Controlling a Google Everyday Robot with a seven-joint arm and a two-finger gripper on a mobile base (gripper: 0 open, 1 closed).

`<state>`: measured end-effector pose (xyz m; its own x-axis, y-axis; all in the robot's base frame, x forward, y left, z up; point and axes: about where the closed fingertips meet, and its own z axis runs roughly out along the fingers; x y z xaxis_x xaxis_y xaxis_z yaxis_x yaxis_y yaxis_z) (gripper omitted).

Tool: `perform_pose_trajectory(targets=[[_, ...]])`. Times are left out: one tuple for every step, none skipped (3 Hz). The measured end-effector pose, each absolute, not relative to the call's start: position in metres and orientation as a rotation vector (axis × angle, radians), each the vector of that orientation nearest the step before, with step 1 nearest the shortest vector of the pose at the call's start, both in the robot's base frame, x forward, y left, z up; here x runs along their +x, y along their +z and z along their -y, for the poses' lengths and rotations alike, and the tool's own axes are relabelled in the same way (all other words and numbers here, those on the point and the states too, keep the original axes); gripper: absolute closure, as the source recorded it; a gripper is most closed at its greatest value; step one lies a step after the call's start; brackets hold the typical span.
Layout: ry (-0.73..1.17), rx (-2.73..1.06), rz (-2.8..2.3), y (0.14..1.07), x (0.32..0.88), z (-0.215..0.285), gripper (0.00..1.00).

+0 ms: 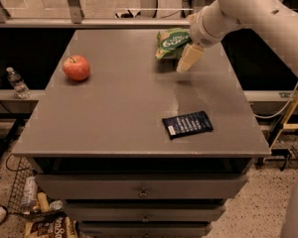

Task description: Move green rice chip bag near rxbar blueberry

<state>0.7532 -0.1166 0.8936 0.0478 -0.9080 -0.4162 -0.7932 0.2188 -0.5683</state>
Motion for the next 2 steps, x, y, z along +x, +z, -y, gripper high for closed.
perform_pose_trajectory(targets=[[-0.163,-1.598,-1.739,0.8921,0.7579,0.1124,0.0],[-0.136,-1.6,-1.734,0.8897,0.76,0.1096,0.0]])
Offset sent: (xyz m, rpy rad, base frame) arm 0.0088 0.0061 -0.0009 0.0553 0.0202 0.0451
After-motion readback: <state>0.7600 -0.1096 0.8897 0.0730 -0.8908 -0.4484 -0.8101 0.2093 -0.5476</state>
